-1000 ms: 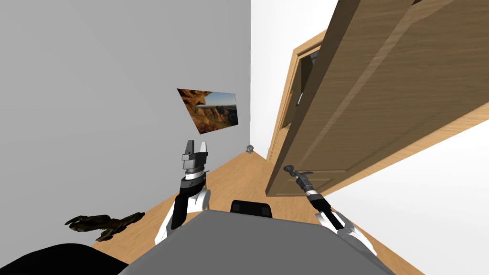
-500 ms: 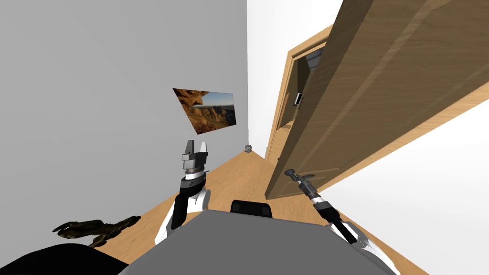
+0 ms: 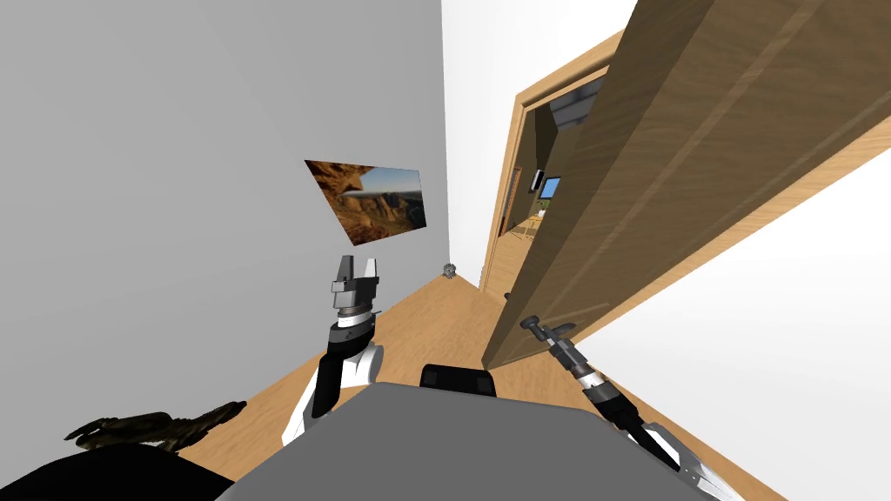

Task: Pull the door open

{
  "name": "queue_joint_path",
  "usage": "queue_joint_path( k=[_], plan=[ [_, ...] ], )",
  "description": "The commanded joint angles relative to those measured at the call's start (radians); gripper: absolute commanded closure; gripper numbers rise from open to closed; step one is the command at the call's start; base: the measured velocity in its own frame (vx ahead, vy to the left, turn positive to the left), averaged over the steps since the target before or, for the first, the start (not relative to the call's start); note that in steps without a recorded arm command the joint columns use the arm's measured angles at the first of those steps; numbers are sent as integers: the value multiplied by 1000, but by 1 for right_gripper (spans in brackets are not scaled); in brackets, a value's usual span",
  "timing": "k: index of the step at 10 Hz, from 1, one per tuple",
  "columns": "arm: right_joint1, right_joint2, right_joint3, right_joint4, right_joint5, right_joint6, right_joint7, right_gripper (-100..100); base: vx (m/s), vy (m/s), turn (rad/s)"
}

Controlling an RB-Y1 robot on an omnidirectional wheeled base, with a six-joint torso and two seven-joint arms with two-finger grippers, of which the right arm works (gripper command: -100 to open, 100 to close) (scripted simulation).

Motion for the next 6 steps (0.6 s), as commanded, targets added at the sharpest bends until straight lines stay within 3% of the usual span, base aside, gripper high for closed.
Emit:
queue_joint_path(
  k=[1, 2, 6],
  plan=[
    [0, 0, 0, 0, 0, 0, 0, 100, -3, -20, -7],
    [15, -5, -1, 15, 5, -37, 1, 100, 19, 0, 34],
    [41, -15, -8, 46, 12, -106, 9, 100, 19, -2, 24]
  ],
)
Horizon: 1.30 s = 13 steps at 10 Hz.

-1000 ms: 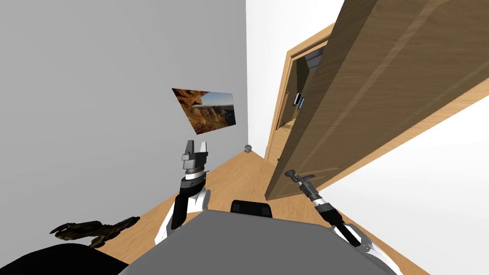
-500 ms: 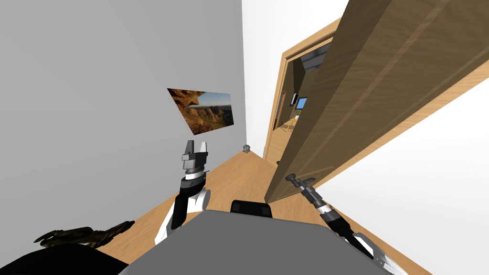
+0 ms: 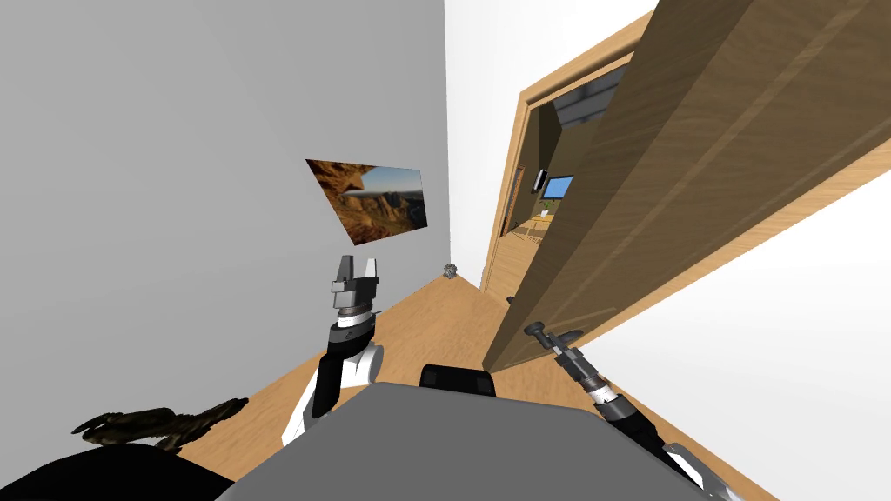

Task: Pull the door open

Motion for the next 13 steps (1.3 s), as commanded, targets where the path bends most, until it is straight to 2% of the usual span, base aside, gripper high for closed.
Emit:
queue_joint_path(
  k=[1, 11, 12, 13],
  plan=[
    [21, -3, 0, 5, 5, -28, 3, 100, 1, -7, 30],
    [89, -31, -17, 86, 25, -209, 19, 100, -8, -12, 40],
    [112, -27, -35, 95, 11, -227, 26, -100, 1, 11, 9],
    [124, -25, -42, 102, 6, -240, 29, -100, 15, 28, 0]
  ],
)
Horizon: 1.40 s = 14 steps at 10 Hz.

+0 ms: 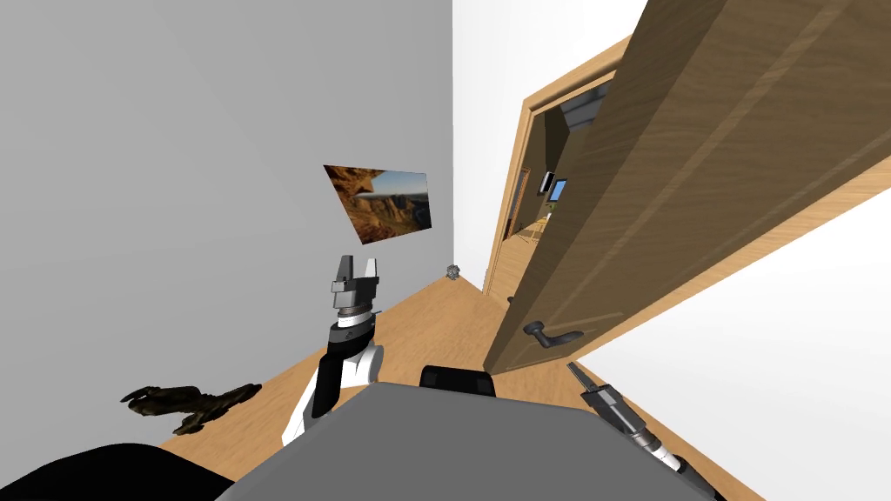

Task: Pull the door open

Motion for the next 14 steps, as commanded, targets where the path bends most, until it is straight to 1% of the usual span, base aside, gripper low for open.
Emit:
queue_joint_path(
  k=[1, 3, 4, 6, 7, 9, 10, 11, 12, 13, 14],
  plan=[
    [30, 6, -22, 30, -15, -40, 12, -100, 16, 29, 11],
    [59, 11, -39, 49, -28, -70, 20, -100, 10, 14, 6],
    [86, 16, -56, 67, -40, -97, 28, -100, -1, -5, 19],
    [107, 20, -69, 81, -50, -119, 35, -100, -13, -15, 9],
    [123, 23, -79, 93, -58, -136, 41, -100, -37, -35, 8],
    [123, 23, -79, 93, -58, -136, 41, -100, -25, -19, 0],
    [123, 23, -79, 89, -57, -131, 40, -100, -6, -3, 0],
    [103, 20, -84, 97, -70, -104, 34, -100, 36, 85, 163],
    [96, 19, -85, 98, -74, -95, 31, -100, 76, 137, 144],
    [82, 16, -89, 102, -83, -76, 26, -100, 115, 143, 166],
    [75, 15, -90, 104, -88, -67, 24, -100, 129, 104, 116]
  ],
)
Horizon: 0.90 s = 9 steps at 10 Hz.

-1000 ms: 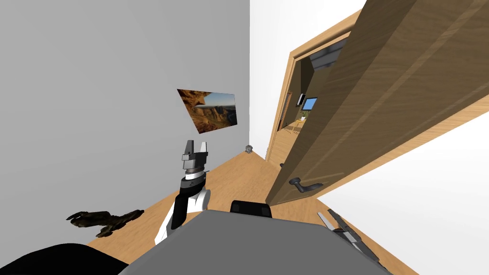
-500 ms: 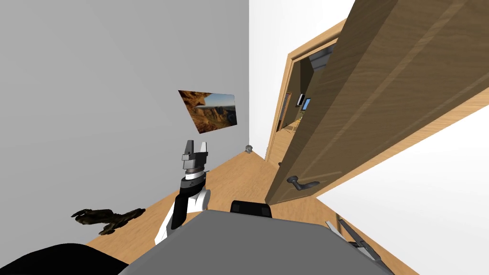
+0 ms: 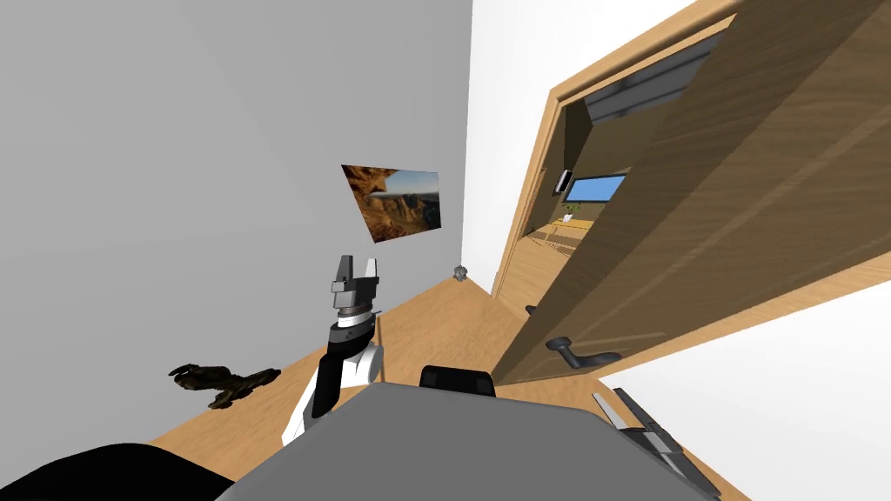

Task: Pull the door open

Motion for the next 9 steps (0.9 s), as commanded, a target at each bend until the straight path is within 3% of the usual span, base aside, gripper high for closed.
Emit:
queue_joint_path(
  k=[1, 3, 4, 5, 9],
  plan=[
    [13, 3, -3, -36, -5, 26, -6, -100, 85, 42, 29],
    [-16, -1, -10, -28, -23, 63, -16, -100, 117, 5, 157],
    [1, 3, -8, -43, -18, 54, -13, -100, 70, -13, 57],
    [1, 3, -8, -43, -18, 54, -13, 100, -12, 0, -49],
    [1, 3, -8, -43, -18, 54, -13, 100, -12, 0, 1]
  ],
)
